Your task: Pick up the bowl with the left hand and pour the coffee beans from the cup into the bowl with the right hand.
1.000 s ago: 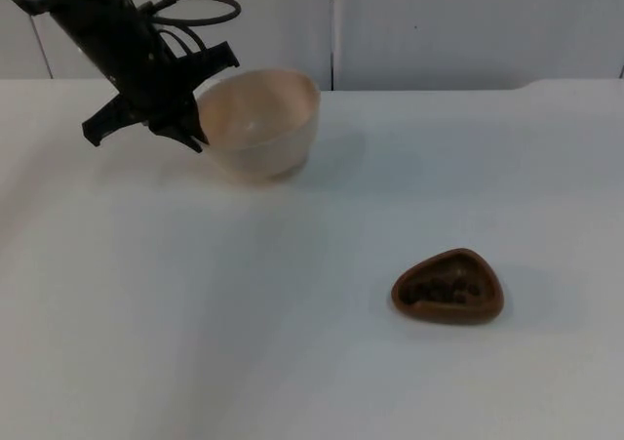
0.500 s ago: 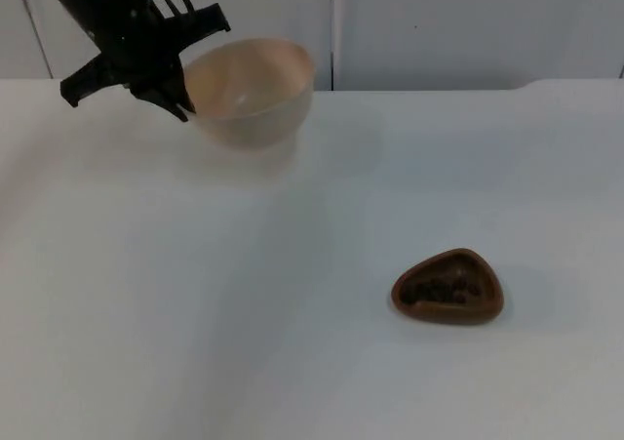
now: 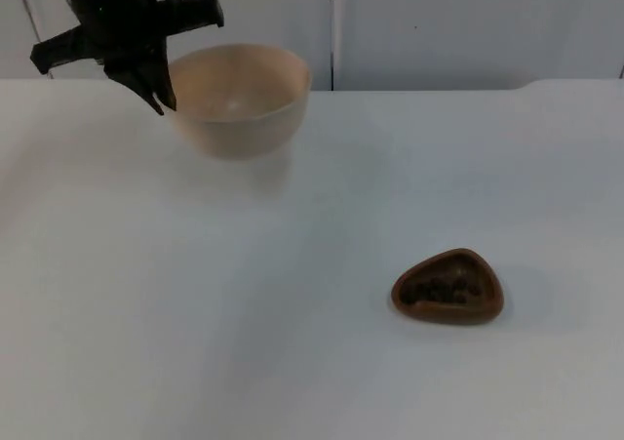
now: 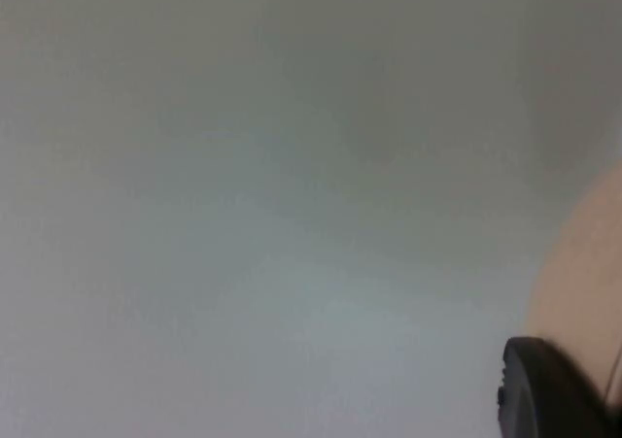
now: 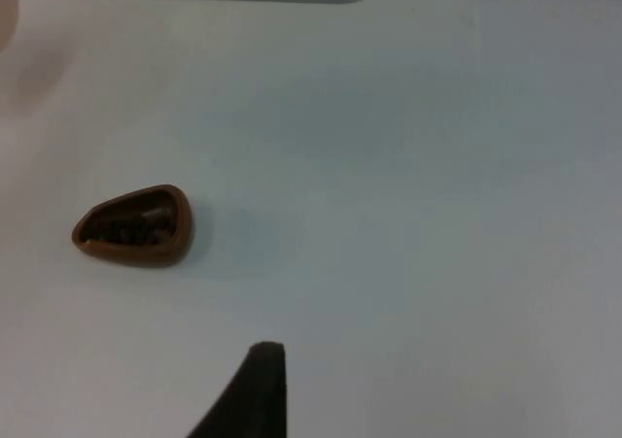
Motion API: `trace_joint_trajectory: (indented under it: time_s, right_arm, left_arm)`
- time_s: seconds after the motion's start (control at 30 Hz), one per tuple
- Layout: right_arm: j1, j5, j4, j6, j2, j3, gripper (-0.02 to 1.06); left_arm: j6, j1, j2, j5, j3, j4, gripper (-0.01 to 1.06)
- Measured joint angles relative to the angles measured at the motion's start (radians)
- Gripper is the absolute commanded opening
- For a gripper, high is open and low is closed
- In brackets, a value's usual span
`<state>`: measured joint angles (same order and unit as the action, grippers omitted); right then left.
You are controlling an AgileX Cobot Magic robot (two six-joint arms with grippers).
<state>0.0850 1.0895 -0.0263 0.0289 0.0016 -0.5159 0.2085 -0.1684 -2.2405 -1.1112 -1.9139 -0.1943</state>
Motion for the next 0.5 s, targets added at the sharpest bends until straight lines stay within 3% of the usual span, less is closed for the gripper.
trace_joint_trajectory:
  time_s: [0.5]
  right_arm:
    - [0.0, 0.0, 0.0, 0.0, 0.0, 0.0, 1.05]
  left_arm:
    - [-0.09, -0.087, 0.088, -0.044, 0.011, 0.015, 0.0]
